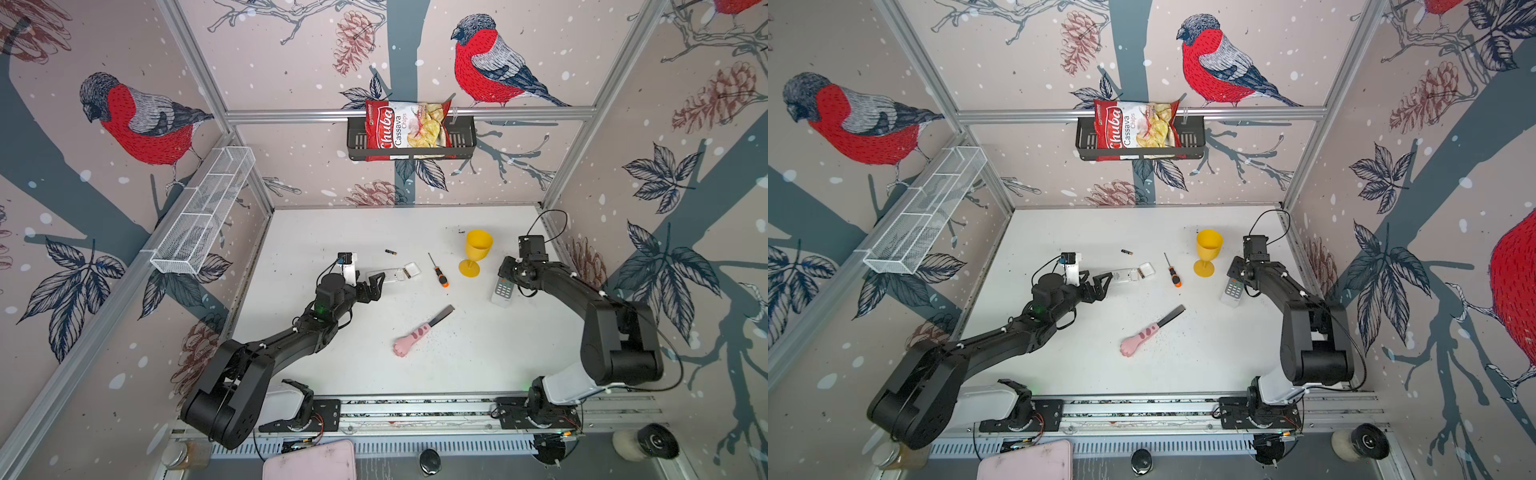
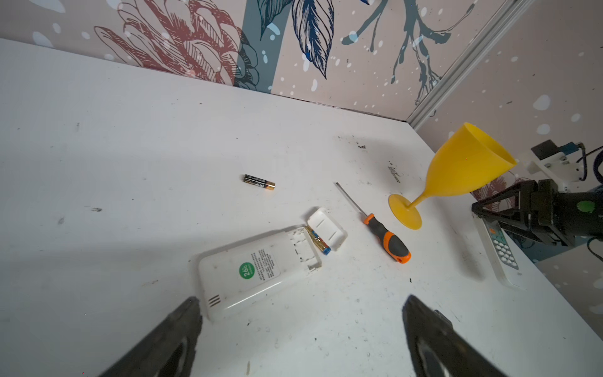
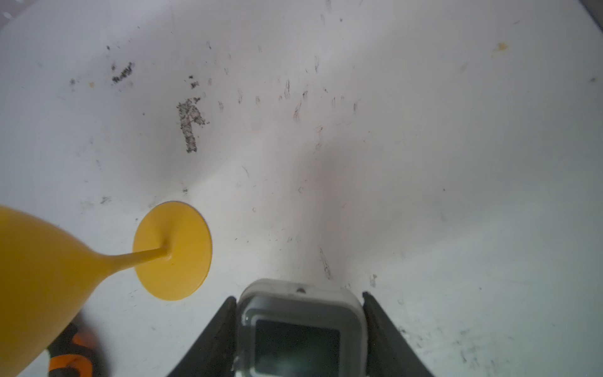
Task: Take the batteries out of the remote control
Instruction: 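Lift the grey-screened remote off the table with the right gripper, then carry the remote toward the left gripper while the left gripper rises to meet it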
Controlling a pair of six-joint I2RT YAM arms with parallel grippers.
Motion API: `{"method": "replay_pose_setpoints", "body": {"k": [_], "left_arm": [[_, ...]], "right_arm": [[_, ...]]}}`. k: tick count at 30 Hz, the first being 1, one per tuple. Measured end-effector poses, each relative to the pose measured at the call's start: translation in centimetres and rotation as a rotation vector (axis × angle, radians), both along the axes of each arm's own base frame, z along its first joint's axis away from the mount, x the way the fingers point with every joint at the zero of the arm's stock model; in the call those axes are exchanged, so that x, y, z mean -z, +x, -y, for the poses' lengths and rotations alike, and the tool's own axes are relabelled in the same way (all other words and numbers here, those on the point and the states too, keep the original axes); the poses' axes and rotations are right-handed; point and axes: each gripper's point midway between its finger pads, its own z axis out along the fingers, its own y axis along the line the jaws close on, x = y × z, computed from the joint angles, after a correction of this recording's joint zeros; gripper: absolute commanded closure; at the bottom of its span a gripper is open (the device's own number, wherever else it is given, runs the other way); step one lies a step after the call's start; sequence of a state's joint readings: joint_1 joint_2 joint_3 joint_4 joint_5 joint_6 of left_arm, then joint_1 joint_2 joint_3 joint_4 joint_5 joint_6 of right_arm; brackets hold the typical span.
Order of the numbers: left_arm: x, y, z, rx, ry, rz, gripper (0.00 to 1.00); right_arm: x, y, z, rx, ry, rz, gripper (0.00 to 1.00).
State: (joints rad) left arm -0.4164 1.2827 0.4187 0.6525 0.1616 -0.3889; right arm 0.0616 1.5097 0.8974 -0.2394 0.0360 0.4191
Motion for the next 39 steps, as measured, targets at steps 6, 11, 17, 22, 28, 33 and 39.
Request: {"method": "replay_pose_setpoints", "body": {"k": [6,11,17,22,28,33,39], "left_arm": [[-2.5,-0.3,1.6,0.067,-0.052,0.04,0.06],[-4.0,-1.1,3.6,0.142,-0.089,0.06,0.06],[-6.6,-1.3,5.5,0.233,-0.145,0.1,0.1],[-9.2,-1.2,6.5,0.282,-0.176,0.145,0.12],[-11.6,-1.0,8.1,0.37,-0.211,0.192,0.12],[-12.8,-0.8,9.9,0.474,-0.235,0.206,0.11],[-13.6,-0.1,11.3,0.568,-0.257,0.214,0.09]], "right_arm": [[-5.4,-1.8,-1.7,-0.055,0.047,0.174,0.77],[-11.0,-3.3,-4.7,-0.158,0.088,0.335,0.76],[-16.0,-4.2,-10.1,-0.361,0.158,0.474,0.8],[-18.4,-3.7,-14.6,-0.52,0.245,0.545,0.8],[-20.6,-2.0,-20.5,-0.737,0.386,0.585,0.81],[-22.2,-1.6,-24.2,-0.9,0.486,0.605,0.81],[-24.1,-1.7,-27.1,-1.075,0.582,0.64,0.81]]}}
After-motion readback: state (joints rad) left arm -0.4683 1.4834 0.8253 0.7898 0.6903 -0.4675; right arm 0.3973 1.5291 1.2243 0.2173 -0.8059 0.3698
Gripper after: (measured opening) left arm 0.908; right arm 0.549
